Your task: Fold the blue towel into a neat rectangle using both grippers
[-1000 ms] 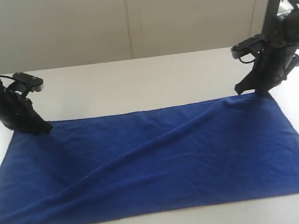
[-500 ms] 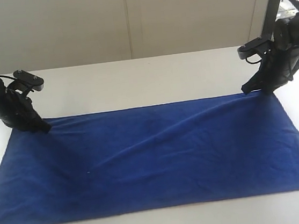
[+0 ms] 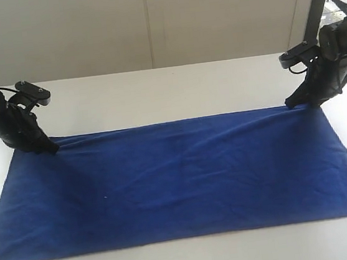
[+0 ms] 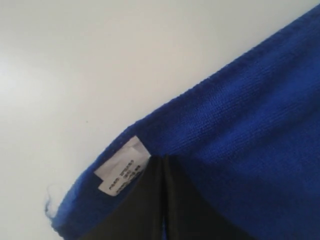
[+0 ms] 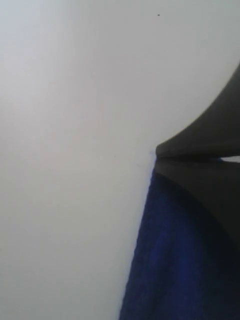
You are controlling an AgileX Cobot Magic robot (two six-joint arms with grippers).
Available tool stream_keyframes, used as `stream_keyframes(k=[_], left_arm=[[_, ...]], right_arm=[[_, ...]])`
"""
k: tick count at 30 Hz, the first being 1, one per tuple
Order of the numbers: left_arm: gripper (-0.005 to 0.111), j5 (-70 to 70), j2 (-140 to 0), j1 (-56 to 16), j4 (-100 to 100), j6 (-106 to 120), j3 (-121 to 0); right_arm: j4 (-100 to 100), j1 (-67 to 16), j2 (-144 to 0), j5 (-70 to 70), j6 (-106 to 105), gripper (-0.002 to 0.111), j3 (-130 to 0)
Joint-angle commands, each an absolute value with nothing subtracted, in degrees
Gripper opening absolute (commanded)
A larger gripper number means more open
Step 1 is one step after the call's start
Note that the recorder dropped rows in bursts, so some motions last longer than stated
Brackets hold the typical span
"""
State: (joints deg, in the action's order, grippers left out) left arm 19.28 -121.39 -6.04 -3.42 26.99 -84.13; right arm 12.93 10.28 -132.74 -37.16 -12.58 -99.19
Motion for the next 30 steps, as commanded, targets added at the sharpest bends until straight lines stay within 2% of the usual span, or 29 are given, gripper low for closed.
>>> stream_keyframes(k=[1,12,18,20,22,23,27,30], left_arm=[[0.000,20.6,-120.2,-5.9,-2.7,26.4,-83.4],[0.000,20.5,-111.7,-5.9,-2.7,26.4,-83.4],[0.000,31.6,-107.0,-5.9,-4.4,26.4,-83.0],[0.000,33.2,-105.7,-5.9,-6.1,26.6,-80.8],[0.000,32.1,-102.8,-5.9,-8.5,26.8,-75.0],[0.000,29.2,-100.0,-5.9,-8.7,26.4,-70.2],[0.000,16.3,-88.4,-5.9,-14.1,22.3,-57.0],[0.000,13.1,-83.5,-5.9,-14.9,22.3,-53.1]], right_arm=[[13.7,10.9,-131.0,-35.9,-12.4,0.000,-98.7],[12.3,10.9,-121.8,-38.2,-12.4,0.000,-98.7],[4.1,10.9,-116.6,-49.2,-18.7,0.000,-97.7],[-1.5,10.7,-115.1,-49.6,-21.8,0.000,-94.1],[-2.9,9.3,-111.8,-46.2,-21.0,0.000,-84.8],[-1.7,8.4,-109.3,-41.6,-20.7,0.000,-77.3],[-1.3,8.0,-106.9,-32.3,-18.9,0.000,-63.6],[-1.3,8.0,-107.0,-27.5,-17.5,0.000,-59.6]])
